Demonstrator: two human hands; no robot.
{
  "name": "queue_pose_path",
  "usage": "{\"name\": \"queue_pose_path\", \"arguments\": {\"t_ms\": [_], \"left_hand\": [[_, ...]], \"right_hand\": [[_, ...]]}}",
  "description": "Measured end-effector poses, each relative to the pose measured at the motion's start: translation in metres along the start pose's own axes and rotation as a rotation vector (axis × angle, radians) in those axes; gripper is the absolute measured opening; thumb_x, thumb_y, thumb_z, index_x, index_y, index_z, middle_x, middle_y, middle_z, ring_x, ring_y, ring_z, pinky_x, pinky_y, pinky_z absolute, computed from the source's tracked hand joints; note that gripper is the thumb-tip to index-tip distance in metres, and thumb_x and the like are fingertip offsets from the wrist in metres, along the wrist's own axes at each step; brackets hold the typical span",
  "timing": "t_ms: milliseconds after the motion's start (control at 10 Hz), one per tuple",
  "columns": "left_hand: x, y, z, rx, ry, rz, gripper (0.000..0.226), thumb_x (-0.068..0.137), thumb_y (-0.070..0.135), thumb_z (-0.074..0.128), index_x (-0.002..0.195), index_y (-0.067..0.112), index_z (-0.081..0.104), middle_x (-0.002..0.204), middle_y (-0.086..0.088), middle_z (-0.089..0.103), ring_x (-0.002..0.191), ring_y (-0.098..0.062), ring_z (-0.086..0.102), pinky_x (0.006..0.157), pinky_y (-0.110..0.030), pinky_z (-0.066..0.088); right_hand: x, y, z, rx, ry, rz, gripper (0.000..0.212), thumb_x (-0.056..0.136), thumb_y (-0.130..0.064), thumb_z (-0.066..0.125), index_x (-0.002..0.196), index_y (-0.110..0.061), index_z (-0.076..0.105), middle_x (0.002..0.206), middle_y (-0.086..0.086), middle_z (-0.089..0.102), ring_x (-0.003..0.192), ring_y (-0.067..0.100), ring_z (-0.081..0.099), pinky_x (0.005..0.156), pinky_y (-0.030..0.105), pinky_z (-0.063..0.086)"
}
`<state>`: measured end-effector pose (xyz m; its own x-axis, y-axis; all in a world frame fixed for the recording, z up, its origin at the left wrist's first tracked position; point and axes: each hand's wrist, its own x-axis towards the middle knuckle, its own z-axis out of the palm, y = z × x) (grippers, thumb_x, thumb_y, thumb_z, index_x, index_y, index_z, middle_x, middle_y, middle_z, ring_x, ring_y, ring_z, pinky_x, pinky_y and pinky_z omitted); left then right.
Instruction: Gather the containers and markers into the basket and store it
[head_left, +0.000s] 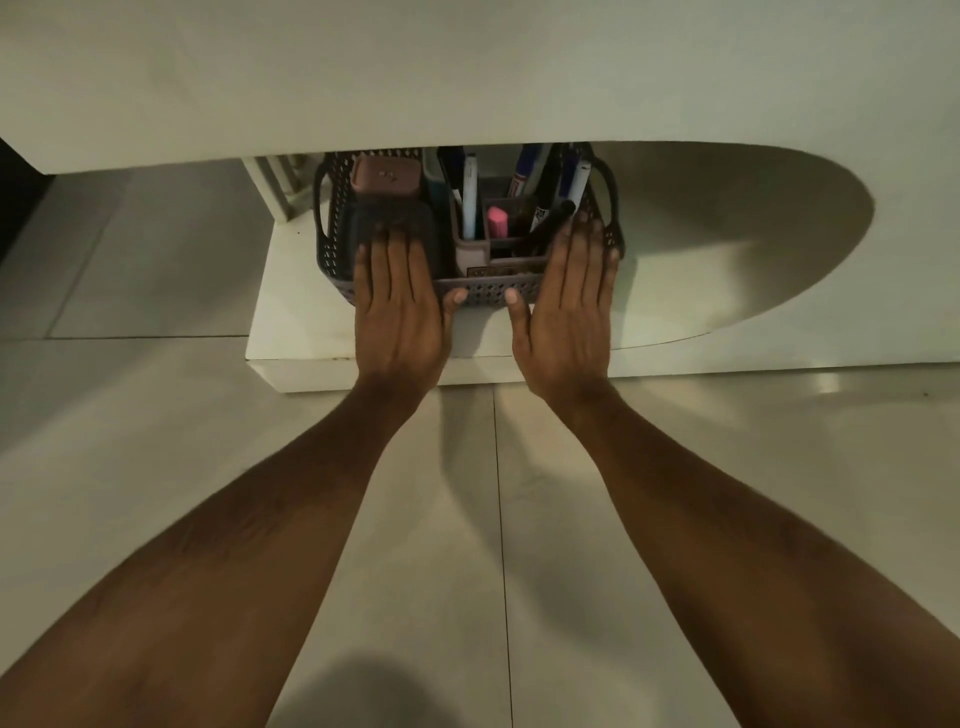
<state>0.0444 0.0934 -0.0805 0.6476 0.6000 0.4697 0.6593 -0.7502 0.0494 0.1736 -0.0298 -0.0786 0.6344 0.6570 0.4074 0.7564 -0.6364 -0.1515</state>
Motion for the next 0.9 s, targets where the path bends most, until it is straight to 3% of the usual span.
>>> {"name": "queue_pose_path", "arguments": {"t_ms": [100,500,900], "left_hand": [[-0.011,0.000,0.002,0.041,-0.011,0.011,0.075,0.110,0.053,0.025,0.160,-0.002,0.013,0.166,-0.028,0.018,0.156,-0.039,0.014,0.129,-0.047,0.004],[-0.008,-0.003,-0.001,0.040,-0.094,0.056,0.079,0.108,0.055,0.020,0.161,-0.001,0.003,0.169,-0.025,0.005,0.158,-0.036,0.003,0.129,-0.051,0.009],[-0.040,0.015,-0.038,0.002,-0.173,0.033,0.085,0.107,0.060,0.020,0.160,-0.002,0.001,0.170,-0.023,0.000,0.159,-0.035,0.000,0.129,-0.049,0.009]], "right_hand": [[-0.011,-0.004,0.004,-0.061,-0.046,-0.064,0.083,0.106,-0.060,0.023,0.161,0.000,0.007,0.170,0.023,0.005,0.159,0.037,0.003,0.128,0.058,0.010],[-0.004,-0.005,0.001,-0.121,-0.143,-0.032,0.087,0.102,-0.065,0.011,0.162,-0.003,0.002,0.171,0.022,0.001,0.159,0.037,0.000,0.127,0.058,0.011],[-0.036,-0.011,-0.034,-0.091,-0.192,-0.067,0.086,0.105,-0.063,0.018,0.161,0.000,0.003,0.171,0.022,0.000,0.159,0.035,-0.001,0.128,0.057,0.010]]}}
